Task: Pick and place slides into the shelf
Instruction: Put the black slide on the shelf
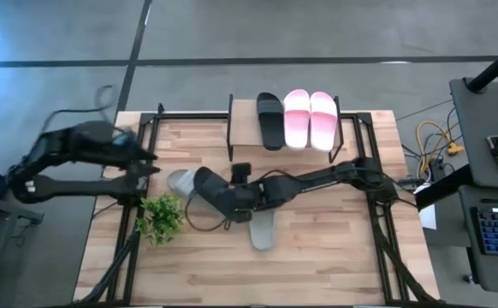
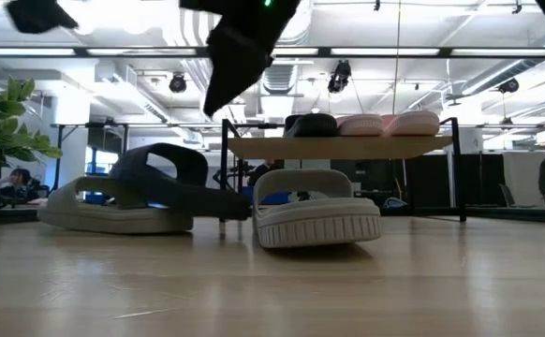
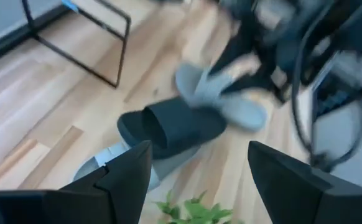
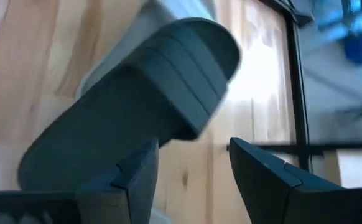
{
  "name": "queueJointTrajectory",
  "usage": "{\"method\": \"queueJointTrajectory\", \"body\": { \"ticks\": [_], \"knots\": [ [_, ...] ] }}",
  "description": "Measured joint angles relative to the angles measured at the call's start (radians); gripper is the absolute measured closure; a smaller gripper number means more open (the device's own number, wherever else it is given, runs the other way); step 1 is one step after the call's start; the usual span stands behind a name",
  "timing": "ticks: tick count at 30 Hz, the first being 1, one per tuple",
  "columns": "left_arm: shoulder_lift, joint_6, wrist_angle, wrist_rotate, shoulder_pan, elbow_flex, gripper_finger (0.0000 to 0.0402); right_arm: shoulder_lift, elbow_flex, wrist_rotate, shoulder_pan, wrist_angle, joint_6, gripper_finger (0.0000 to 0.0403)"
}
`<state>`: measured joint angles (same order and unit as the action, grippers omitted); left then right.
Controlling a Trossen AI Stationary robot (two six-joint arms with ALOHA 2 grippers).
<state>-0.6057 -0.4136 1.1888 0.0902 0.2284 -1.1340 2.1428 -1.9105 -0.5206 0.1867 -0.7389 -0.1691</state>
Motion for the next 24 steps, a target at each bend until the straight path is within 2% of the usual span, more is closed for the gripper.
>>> {"method": "queueJointTrajectory", "body": {
  "ticks": [3,11,19,24],
  "knots": [
    [0.106,-0.053,0.0,-0.04,0.0,0.007,0.0152,0.037,-0.005,0.002,0.0,0.041,-0.117,0.0213],
    [0.273,-0.131,0.0,-0.081,0.0,0.055,0.0152,0.14,-0.08,-0.026,-0.014,0.069,-0.23,0.0213],
    [0.29,-0.131,0.001,-0.101,0.001,0.062,0.0152,0.206,-0.148,-0.086,-0.028,0.067,-0.262,0.0219],
    [0.285,-0.127,0.0,-0.115,0.001,0.065,0.0152,0.209,-0.16,-0.079,-0.036,0.066,-0.263,0.0235]
  ]
}}
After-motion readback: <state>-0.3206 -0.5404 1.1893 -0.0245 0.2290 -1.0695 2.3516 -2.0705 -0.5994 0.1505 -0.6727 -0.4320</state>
